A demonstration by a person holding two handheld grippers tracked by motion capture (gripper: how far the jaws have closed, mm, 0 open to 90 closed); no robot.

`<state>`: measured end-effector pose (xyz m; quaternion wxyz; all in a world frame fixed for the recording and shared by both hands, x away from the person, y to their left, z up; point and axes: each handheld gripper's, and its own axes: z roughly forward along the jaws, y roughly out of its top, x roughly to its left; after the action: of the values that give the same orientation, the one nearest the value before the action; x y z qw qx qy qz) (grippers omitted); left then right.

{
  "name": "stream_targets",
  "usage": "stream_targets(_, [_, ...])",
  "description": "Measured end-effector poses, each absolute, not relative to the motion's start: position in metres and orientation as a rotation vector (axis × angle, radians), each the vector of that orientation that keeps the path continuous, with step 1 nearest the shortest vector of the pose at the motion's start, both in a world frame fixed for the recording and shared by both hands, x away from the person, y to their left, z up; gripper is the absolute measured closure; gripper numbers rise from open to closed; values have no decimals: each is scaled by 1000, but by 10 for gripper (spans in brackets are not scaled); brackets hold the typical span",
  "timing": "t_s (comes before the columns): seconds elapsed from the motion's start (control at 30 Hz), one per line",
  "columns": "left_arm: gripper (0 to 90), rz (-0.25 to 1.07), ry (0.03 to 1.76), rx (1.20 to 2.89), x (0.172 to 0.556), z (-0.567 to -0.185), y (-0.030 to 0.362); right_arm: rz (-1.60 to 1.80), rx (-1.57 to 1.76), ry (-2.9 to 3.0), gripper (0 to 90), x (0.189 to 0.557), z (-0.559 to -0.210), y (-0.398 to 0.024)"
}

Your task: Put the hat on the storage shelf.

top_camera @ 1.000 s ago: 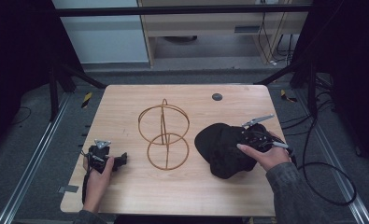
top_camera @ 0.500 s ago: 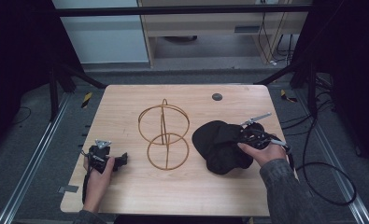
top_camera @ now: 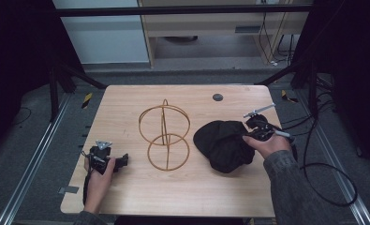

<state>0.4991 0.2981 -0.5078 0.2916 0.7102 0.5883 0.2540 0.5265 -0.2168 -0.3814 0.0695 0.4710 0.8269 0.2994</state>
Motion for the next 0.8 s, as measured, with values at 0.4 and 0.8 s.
stream_targets(0.4, [0,676,1565,1895,499,-508,298,959,1385,2453,871,531,-336,-215])
stream_targets(0.8, [0,673,1559,1896,499,-508,297,1036,1359,2316,871,530,-288,-223])
